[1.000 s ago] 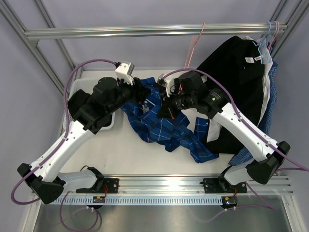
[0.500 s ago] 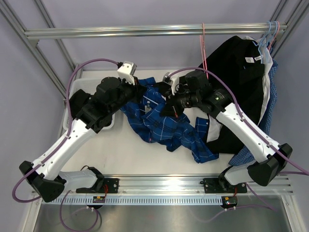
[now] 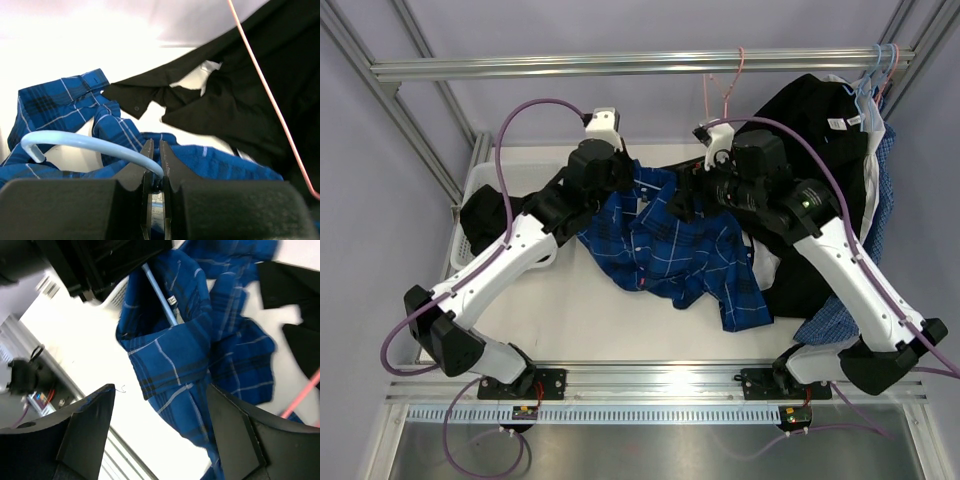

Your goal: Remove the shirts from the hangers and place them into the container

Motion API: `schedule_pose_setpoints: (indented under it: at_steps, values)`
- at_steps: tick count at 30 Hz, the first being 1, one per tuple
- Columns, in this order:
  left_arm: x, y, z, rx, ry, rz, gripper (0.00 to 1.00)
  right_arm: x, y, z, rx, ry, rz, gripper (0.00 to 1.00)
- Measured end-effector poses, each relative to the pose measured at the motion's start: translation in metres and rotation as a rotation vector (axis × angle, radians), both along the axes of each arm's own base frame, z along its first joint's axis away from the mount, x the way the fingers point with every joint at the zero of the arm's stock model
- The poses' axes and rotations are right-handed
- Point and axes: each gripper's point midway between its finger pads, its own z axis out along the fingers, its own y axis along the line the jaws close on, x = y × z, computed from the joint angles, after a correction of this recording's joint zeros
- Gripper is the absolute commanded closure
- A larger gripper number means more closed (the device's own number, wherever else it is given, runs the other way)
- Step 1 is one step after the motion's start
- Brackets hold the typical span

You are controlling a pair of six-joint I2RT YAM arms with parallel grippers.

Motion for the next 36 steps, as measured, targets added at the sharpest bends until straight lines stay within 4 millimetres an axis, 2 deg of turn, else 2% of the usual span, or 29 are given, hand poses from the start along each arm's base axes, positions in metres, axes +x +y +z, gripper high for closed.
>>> schedule_pose_setpoints:
  at_steps: [4, 8, 13, 16, 19, 20, 21, 23, 24, 26, 27, 28, 34, 36]
  values:
    - [0.005, -0.012, 0.002, 0.003, -0.001, 0.056, 1.00, 0.008, -0.020, 0.015, -0.002, -0.034, -0.141, 0.17]
    - [0.004, -0.018, 0.001, 0.000, 0.004, 0.099, 1.00, 0.018, -0.028, 0.012, -0.009, -0.019, -0.282, 0.17]
    - [-0.001, -0.021, 0.000, 0.005, 0.004, 0.126, 1.00, 0.022, -0.007, -0.010, -0.041, 0.031, -0.374, 0.19]
    - [-0.003, -0.021, 0.000, 0.010, -0.003, 0.140, 1.00, 0.026, 0.002, -0.023, -0.061, 0.052, -0.426, 0.23]
    - [-0.004, -0.021, 0.001, 0.014, -0.007, 0.149, 1.00, 0.032, 0.003, -0.031, -0.077, 0.052, -0.482, 0.31]
    - [-0.004, -0.021, 0.001, 0.015, -0.008, 0.152, 1.00, 0.034, 0.001, -0.032, -0.081, 0.051, -0.499, 0.34]
    - [-0.004, -0.020, 0.001, 0.016, -0.008, 0.155, 1.00, 0.036, 0.000, -0.033, -0.084, 0.050, -0.514, 0.46]
    - [-0.003, -0.019, 0.001, 0.018, -0.010, 0.160, 1.00, 0.039, -0.002, -0.036, -0.089, 0.047, -0.545, 0.59]
    - [-0.003, -0.019, 0.000, 0.020, -0.010, 0.163, 1.00, 0.040, -0.004, -0.037, -0.094, 0.043, -0.558, 0.73]
    - [-0.004, -0.017, -0.001, 0.023, -0.010, 0.168, 1.00, 0.042, -0.008, -0.039, -0.104, 0.036, -0.581, 0.86]
    - [-0.005, -0.016, -0.002, 0.025, -0.009, 0.169, 1.00, 0.043, -0.011, -0.040, -0.109, 0.033, -0.596, 0.97]
    - [-0.006, -0.015, -0.003, 0.027, -0.008, 0.170, 1.00, 0.044, -0.013, -0.042, -0.119, 0.028, -0.608, 1.00]
    - [-0.015, 0.000, -0.007, 0.042, -0.005, 0.191, 1.00, 0.046, -0.023, -0.054, -0.161, 0.020, -0.651, 1.00]
    - [-0.017, 0.005, -0.009, 0.048, -0.005, 0.202, 1.00, 0.044, -0.025, -0.056, -0.163, 0.023, -0.652, 0.80]
